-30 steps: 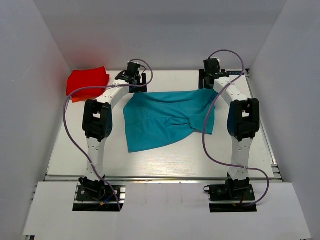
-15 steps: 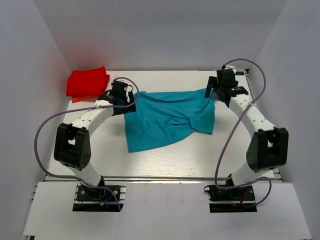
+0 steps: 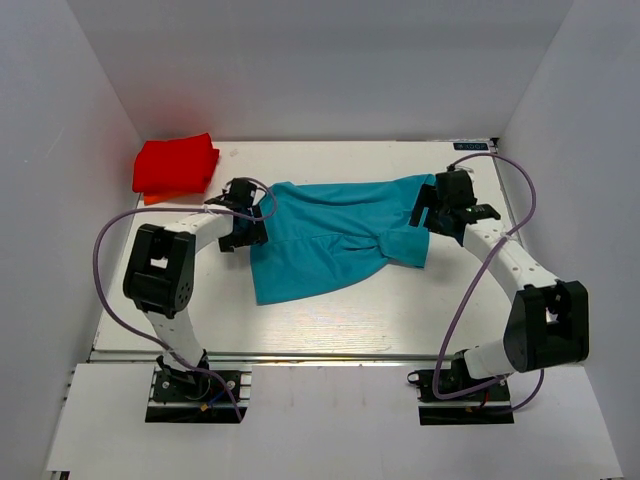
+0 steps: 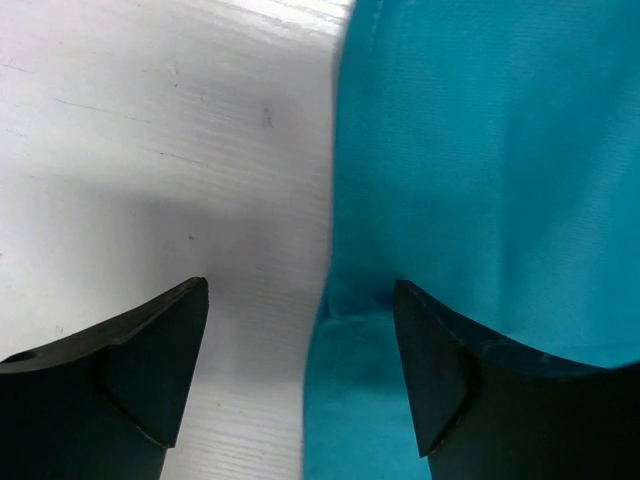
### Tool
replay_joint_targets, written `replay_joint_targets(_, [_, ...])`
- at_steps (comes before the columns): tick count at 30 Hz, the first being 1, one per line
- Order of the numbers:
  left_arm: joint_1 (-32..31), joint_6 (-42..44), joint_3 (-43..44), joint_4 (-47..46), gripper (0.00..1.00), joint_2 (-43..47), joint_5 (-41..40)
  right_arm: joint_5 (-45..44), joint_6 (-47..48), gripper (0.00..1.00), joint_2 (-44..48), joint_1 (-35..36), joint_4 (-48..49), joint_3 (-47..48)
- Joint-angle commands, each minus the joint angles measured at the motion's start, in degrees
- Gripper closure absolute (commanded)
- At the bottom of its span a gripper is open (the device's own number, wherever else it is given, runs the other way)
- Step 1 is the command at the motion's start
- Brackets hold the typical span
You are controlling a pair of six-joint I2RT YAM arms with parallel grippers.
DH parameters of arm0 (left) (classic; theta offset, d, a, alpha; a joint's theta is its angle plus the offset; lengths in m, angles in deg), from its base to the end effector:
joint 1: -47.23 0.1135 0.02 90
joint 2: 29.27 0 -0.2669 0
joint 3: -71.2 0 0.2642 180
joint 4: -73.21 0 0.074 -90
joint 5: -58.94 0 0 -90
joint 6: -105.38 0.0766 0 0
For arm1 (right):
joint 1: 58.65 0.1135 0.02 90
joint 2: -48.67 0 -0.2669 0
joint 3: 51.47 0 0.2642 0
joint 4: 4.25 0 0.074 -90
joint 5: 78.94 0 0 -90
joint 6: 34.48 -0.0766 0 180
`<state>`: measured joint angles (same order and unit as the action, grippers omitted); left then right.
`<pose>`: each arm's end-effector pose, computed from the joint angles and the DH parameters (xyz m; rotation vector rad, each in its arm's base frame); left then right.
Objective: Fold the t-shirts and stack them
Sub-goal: Flatten out the tshirt
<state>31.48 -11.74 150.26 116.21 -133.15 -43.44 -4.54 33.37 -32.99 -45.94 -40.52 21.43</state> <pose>0.3702 -0.0873 0.1239 -0.3249 2.6840 0.0793 0.3429 0.0562 0.2328 0.3216 2.2982 -0.0155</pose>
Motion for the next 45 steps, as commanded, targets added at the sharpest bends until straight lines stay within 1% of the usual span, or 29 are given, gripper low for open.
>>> replay_joint_targets(1, [1.2,-0.4,-0.5,-1.4,0.17,0.3,1.4,0.2,-1.2,0.1,2.7,-0.3,1.4,-0.6])
replay_joint_targets(3, [1.8,-0.4,-2.9,-2.2,0.17,0.9,2.3,0.1,-1.1,0.1,2.4,-0.2,0.7,-0.6])
replay_joint_targets(6, [1.8,-0.4,-6.1,-5.3,0.17,3.3,6.8,-0.5,-1.1,0.1,2.0,-0.2,0.4,-0.6])
replay_joint_targets(9, [2.3,0.1,-8.0,-6.8,0.17,4.6,9.6,-0.7,-1.1,0.1,1.6,-0.3,0.3,-0.5])
replay_joint_targets(11, [2.3,0.7,-8.8,-8.2,0.22,4.6,10.3,-0.6,-1.0,0.1,1.3,-0.2,0.3,-0.7])
replay_joint_targets(13, [2.3,0.7,-9.3,-8.8,0.3,4.6,12.6,-0.8,-1.3,0.1,1.1,-1.4,0.0,-0.8])
replay_joint_targets(14, [2.3,0.7,-9.9,-10.1,0.4,4.6,13.1,-0.8,-1.3,0.1,1.1,-0.2,-0.2,-0.9])
replay_joint_targets(16, [2.3,2.0,-10.8,-11.2,0.52,4.6,14.9,-0.9,-1.5,0.1,0.9,-0.1,-0.9,-1.3])
replay_joint_targets(17, [2.3,2.0,-12.2,-12.1,0.74,4.6,15.5,-0.9,-1.4,0.1,1.0,-0.2,-1.1,-1.8])
replay_joint_targets(18, [1.8,2.0,-12.8,-12.6,0.88,4.6,17.3,-1.0,-1.8,0.1,1.0,-0.3,-1.3,-2.1])
replay_joint_targets(19, [1.8,2.0,-12.8,-13.2,0.98,4.6,18.2,-0.8,-2.0,0.1,1.1,-0.2,-1.4,-2.6])
replay_joint_targets(20, [1.8,2.7,-13.5,-13.2,1.0,5.2,18.2,-0.7,-2.5,0.1,0.9,-0.3,-1.6,-3.0])
replay_joint_targets(22, [1.8,2.7,-13.5,-13.8,1.0,5.2,18.7,0.2,-2.5,0.1,0.9,-0.1,-2.0,-4.4])
replay_joint_targets(24, [1.8,3.3,-14.0,-13.8,1.0,7.2,18.7,2.1,-2.5,0.1,1.1,-0.3,-2.6,-5.4])
replay_joint_targets(28, [1.8,3.9,-15.6,-16.2,1.0,11.7,18.7,3.1,-3.1,0.1,1.1,-0.1,-2.9,-8.8])
replay_joint_targets(29, [1.8,3.9,-15.6,-16.2,1.0,12.5,19.2,5.6,-3.2,0.11,0.9,-0.3,-2.3,-9.6])
replay_joint_targets(33, [1.8,5.2,-16.2,-17.6,1.0,15.0,20.3,8.0,-3.4,0.14,-1.8,-0.2,0.5,-10.8])
replay_joint_targets(37, [1.8,5.8,-16.2,-17.6,1.0,16.1,20.8,6.7,-3.7,0.16,-4.5,-0.1,2.5,-10.4])
replay_joint_targets(43, [1.8,6.3,-16.2,-16.3,1.0,17.7,17.9,3.7,-5.5,0.2,-7.5,-0.5,4.6,-10.3])
replay_joint_targets(44, [1.8,6.3,-16.2,-15.8,1.0,17.7,17.3,3.1,-5.9,0.23,-8.1,-0.4,4.9,-10.5])
replay_joint_targets(45, [1.8,6.3,-16.2,-15.8,1.0,17.7,17.3,3.0,-6.1,0.23,-8.2,-0.4,5.0,-10.7])
